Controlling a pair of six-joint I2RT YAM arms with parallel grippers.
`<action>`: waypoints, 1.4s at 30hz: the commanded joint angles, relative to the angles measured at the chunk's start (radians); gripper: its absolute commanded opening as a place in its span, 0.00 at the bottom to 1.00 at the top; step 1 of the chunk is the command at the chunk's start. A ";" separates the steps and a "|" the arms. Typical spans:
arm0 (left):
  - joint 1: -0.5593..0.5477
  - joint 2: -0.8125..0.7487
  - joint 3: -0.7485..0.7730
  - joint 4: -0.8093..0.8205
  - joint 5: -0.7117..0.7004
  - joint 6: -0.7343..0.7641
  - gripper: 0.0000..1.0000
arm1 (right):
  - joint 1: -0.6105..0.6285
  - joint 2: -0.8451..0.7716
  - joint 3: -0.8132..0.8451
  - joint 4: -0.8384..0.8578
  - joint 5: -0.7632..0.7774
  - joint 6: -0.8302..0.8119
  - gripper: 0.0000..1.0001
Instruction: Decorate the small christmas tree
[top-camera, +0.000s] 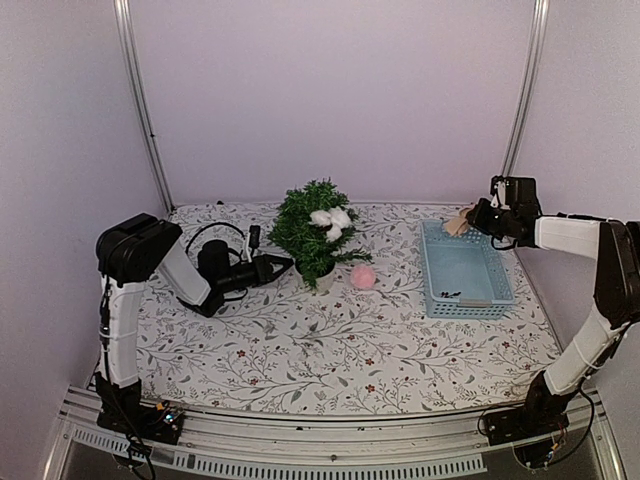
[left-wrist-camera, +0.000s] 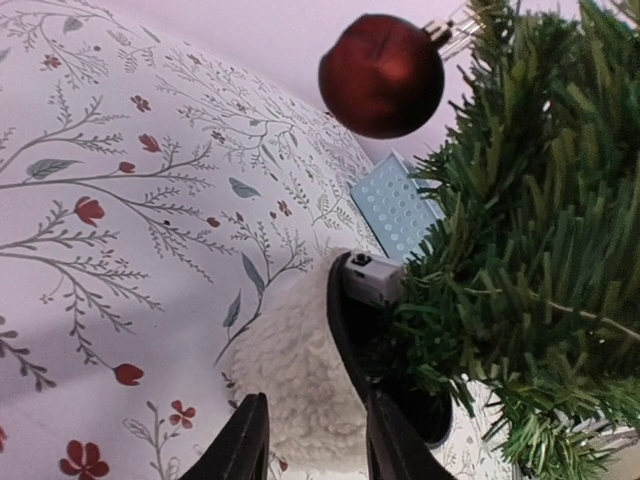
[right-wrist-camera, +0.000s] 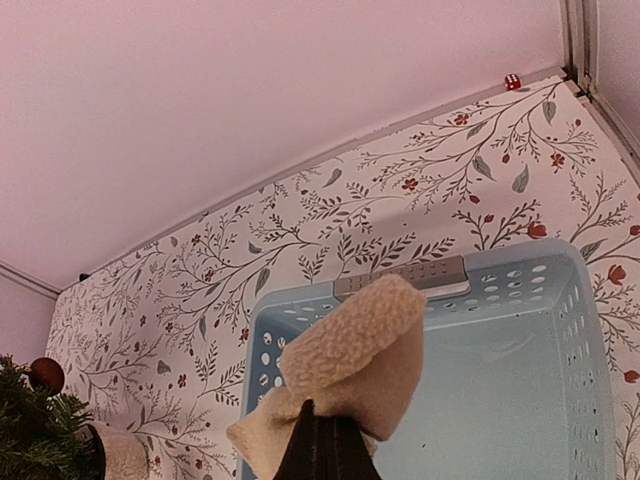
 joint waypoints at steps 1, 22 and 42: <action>-0.036 0.016 0.010 0.072 0.025 0.007 0.32 | -0.002 -0.027 -0.010 0.012 -0.016 -0.013 0.00; -0.122 0.007 -0.071 0.218 -0.010 -0.046 0.11 | -0.001 -0.036 -0.005 0.007 -0.031 -0.017 0.00; -0.207 0.044 -0.116 0.300 -0.080 -0.069 0.11 | 0.010 -0.075 -0.010 0.005 -0.073 -0.041 0.00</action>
